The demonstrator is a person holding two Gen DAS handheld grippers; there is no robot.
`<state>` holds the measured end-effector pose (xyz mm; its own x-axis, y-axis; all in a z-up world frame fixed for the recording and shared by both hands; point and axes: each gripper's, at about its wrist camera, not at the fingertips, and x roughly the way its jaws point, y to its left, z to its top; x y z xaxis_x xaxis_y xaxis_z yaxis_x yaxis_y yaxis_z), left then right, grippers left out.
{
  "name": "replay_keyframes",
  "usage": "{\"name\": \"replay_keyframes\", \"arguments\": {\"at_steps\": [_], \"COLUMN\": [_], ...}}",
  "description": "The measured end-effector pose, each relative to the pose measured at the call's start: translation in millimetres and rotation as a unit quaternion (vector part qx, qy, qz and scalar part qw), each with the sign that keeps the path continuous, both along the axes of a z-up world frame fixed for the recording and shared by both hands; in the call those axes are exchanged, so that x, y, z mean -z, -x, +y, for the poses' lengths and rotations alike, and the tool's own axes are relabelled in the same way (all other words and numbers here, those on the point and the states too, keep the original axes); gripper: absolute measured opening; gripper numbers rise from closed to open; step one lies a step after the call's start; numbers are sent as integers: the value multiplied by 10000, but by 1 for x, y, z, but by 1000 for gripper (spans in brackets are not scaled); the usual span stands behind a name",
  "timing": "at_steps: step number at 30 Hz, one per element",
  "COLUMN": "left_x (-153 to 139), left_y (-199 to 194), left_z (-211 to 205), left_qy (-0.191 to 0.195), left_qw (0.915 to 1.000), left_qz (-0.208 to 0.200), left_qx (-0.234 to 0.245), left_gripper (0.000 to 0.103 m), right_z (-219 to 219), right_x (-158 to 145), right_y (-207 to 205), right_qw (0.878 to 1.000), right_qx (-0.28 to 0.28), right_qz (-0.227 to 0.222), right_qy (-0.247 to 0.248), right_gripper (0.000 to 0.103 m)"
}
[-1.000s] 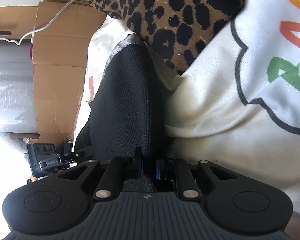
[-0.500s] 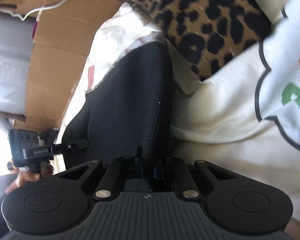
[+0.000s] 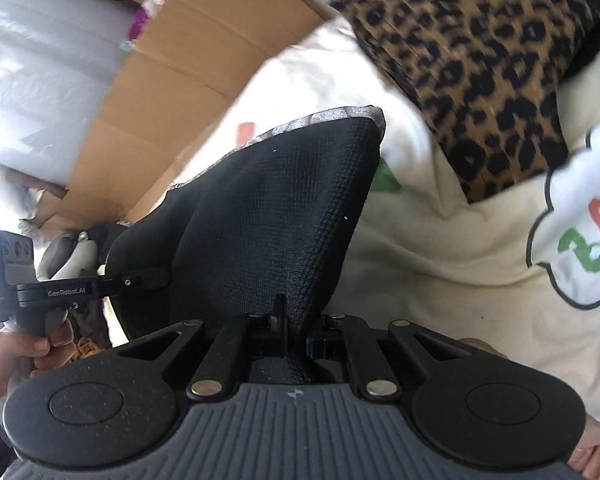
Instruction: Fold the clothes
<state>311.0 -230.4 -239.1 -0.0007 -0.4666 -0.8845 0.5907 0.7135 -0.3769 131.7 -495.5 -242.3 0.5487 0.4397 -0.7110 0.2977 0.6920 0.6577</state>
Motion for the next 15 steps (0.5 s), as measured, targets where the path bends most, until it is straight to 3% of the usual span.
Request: {"name": "replay_keyframes", "arguments": {"at_steps": [9, 15], "left_x": [-82, -149], "left_y": [34, 63], "left_z": [16, 33], "left_qy": [102, 481], "left_qw": [9971, 9909], "left_qz": [-578, -918], "left_qx": [-481, -856], "left_gripper": [30, 30], "right_z": [14, 16], "right_x": [-92, -171], "right_y": [2, 16], "right_qw": [9971, 9907], "right_qx": [-227, -372], "right_qz": [-523, -1063], "right_qy": [501, 768], "right_gripper": [6, 6]}}
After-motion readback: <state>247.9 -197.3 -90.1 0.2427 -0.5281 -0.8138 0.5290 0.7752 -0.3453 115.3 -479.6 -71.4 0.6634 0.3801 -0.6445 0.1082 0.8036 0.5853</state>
